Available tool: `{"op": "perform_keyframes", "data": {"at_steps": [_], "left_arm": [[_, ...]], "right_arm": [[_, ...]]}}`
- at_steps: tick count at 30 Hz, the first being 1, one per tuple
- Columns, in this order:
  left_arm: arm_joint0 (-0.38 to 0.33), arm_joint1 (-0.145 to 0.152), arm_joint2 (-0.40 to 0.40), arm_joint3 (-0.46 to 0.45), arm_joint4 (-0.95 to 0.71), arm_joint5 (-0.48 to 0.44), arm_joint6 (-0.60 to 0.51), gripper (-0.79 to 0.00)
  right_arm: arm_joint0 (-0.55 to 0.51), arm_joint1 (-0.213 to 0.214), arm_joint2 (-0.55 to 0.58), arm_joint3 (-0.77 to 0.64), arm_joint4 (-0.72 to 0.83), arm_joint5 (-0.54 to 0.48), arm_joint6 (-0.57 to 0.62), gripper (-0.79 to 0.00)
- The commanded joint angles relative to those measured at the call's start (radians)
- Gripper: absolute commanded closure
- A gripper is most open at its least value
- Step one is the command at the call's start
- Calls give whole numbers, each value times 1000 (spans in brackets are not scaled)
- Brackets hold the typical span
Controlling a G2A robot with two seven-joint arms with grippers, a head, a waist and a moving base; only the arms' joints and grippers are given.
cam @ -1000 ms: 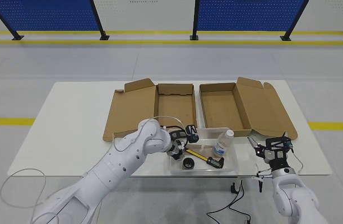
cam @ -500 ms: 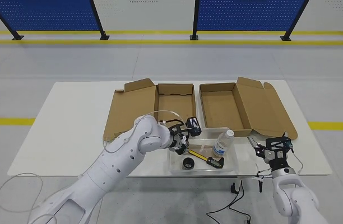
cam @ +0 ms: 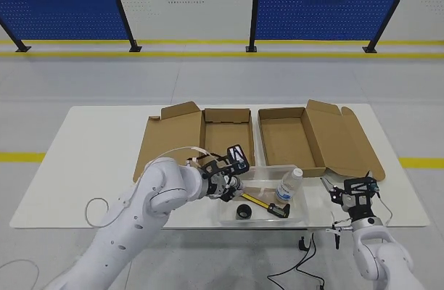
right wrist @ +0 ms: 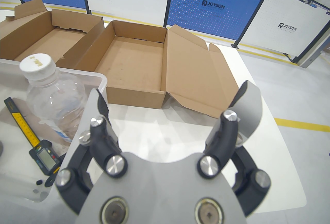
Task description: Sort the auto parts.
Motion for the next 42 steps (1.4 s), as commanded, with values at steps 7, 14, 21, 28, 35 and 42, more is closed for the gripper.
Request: {"op": "perform_keyframes", "data": {"at_steps": [7, 14, 21, 28, 35, 42], "left_arm": [[84, 27, -69, -127, 2, 4, -50, 0], [85, 36, -85, -137, 17, -5, -21, 0], [-24, 25, -46, -93, 66, -12, 57, 0], [-202, -8, 68, 47, 126, -2, 121, 0], [-351, -59, 197, 295, 152, 25, 208, 0], [-464, -118, 300, 560, 153, 63, 290, 0]], "right_arm": [[0, 0, 0, 0, 0, 0, 0, -785], [0, 0, 0, 0, 0, 0, 0, -785], [0, 0, 0, 0, 0, 0, 0, -785], [0, 0, 0, 0, 0, 0, 0, -785], [0, 0, 0, 0, 0, 0, 0, -785], [0, 0, 0, 0, 0, 0, 0, -785]]}}
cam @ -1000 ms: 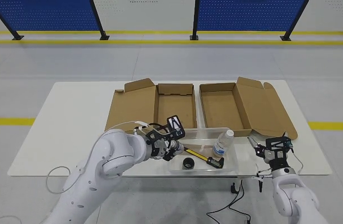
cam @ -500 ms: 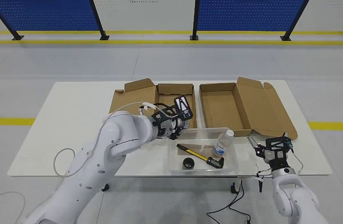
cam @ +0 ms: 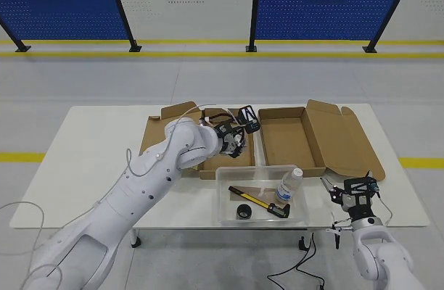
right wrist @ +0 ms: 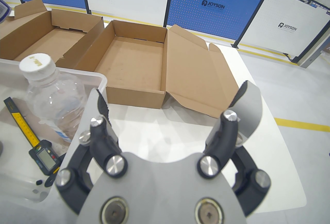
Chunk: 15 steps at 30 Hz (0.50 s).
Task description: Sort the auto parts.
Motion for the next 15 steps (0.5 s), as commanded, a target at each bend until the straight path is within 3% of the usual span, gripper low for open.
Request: {"op": "perform_keyframes", "data": {"at_steps": [1, 8, 15], "left_arm": [[-15, -14, 17, 60, -6, 23, 24, 0], [-41, -47, 48, 184, -11, 73, 54, 0], [-28, -56, 45, 201, -12, 124, 77, 0]], "right_arm": [[0, 0, 0, 0, 0, 0, 0, -785], [0, 0, 0, 0, 0, 0, 0, -785], [0, 0, 0, 0, 0, 0, 0, -785]]}}
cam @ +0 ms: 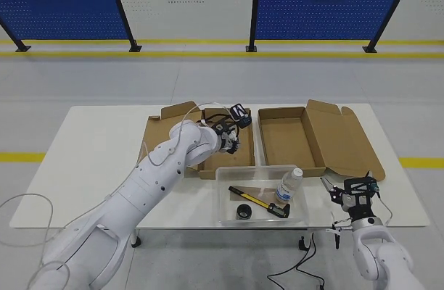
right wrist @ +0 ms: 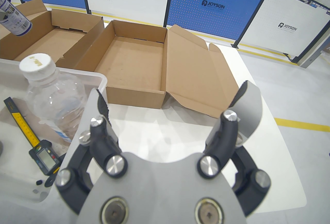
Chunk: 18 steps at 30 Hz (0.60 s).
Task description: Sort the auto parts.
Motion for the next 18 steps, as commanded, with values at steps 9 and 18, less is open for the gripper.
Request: {"op": "perform_keyframes", "data": {"at_steps": [9, 18], "left_arm": [[0, 0, 0, 0, 0, -1, -1, 0], [24, -7, -24, 17, -42, 71, -56, 0]], "right_arm": [[0, 0, 0, 0, 0, 0, 0, -785], [0, 0, 0, 0, 0, 0, 0, -785]]}}
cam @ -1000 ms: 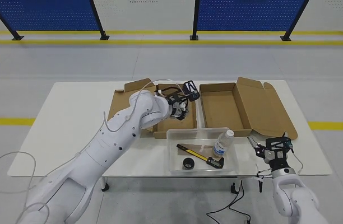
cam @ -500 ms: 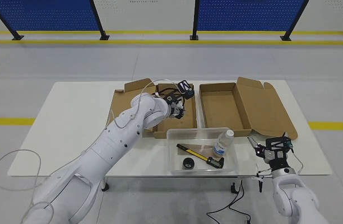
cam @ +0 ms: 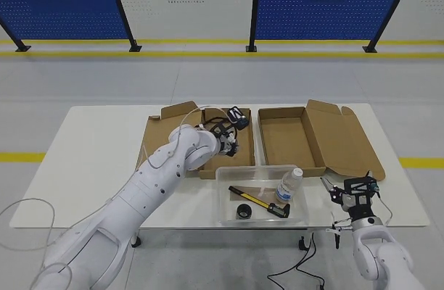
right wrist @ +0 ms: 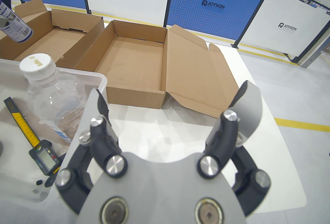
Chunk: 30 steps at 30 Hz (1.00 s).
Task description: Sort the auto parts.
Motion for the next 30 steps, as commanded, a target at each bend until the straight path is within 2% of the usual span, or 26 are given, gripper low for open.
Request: {"op": "perform_keyframes", "data": {"at_steps": [1, 7, 13, 21, 24, 26, 30], "left_arm": [[-8, -5, -5, 18, -16, 25, -35, 0], [-33, -23, -7, 102, -40, 86, -107, 0], [-58, -50, 20, 190, -49, 83, -133, 0], [-77, -92, 60, 297, -57, 76, -112, 0], [-84, -106, 70, 332, -59, 78, -105, -62], [-91, -116, 76, 351, -59, 73, -100, -160], [-102, -133, 84, 383, -63, 70, -97, -274]], "right_arm": [[0, 0, 0, 0, 0, 0, 0, -785], [0, 0, 0, 0, 0, 0, 0, -785], [0, 0, 0, 0, 0, 0, 0, -785], [0, 0, 0, 0, 0, 0, 0, -785], [0, 0, 0, 0, 0, 0, 0, -785], [0, 0, 0, 0, 0, 0, 0, -785], [0, 0, 0, 0, 0, 0, 0, -785]]}}
